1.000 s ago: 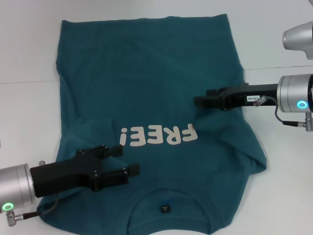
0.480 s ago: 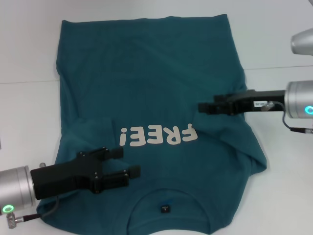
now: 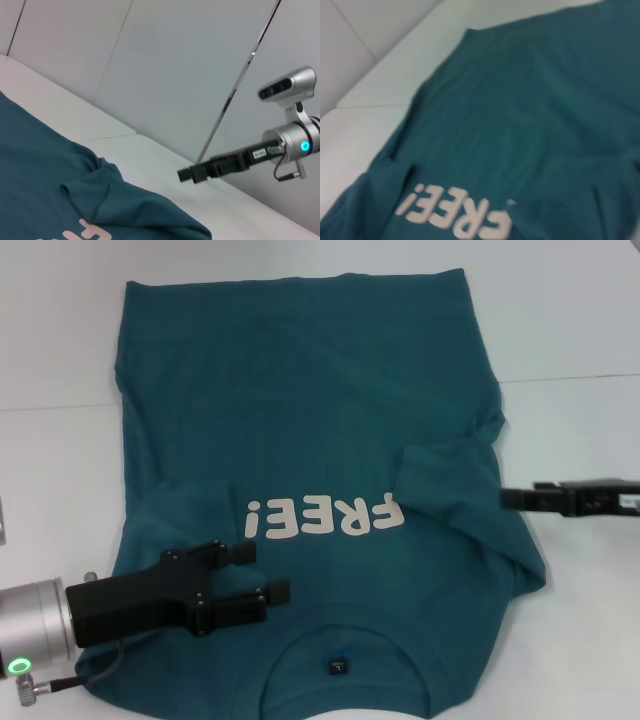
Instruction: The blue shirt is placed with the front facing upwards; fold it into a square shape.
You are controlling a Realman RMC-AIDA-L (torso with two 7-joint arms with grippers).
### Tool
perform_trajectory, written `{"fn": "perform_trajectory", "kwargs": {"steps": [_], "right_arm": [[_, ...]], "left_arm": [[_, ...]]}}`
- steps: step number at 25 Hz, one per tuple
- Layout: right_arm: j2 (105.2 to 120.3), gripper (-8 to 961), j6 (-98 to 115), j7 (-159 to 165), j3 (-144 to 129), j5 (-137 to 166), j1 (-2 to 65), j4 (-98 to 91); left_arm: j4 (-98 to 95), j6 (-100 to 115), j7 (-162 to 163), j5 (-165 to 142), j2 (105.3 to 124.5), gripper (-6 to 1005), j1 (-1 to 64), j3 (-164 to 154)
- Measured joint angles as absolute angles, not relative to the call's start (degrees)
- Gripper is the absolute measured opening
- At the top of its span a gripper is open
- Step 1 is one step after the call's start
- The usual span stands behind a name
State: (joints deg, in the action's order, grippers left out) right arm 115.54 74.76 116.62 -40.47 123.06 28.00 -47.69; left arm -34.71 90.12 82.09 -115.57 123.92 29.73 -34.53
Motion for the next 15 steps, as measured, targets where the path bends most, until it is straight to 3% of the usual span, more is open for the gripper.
{"fn": "perform_trajectory", "kwargs": {"steps": [8,15], "right_arm": [[113.28,761,75.81,118.62,-40.0,124.02,23.77,-46.23],[113.01,760,73.35,118.64,-40.17,124.38,25.07,-41.23]], "left_arm": [[-34.66,90.15,82.08,-115.57,123.93,854,29.79,-34.71],[-34.2,89.96,82.08,-115.57,123.93,854,29.88,-34.72]]}}
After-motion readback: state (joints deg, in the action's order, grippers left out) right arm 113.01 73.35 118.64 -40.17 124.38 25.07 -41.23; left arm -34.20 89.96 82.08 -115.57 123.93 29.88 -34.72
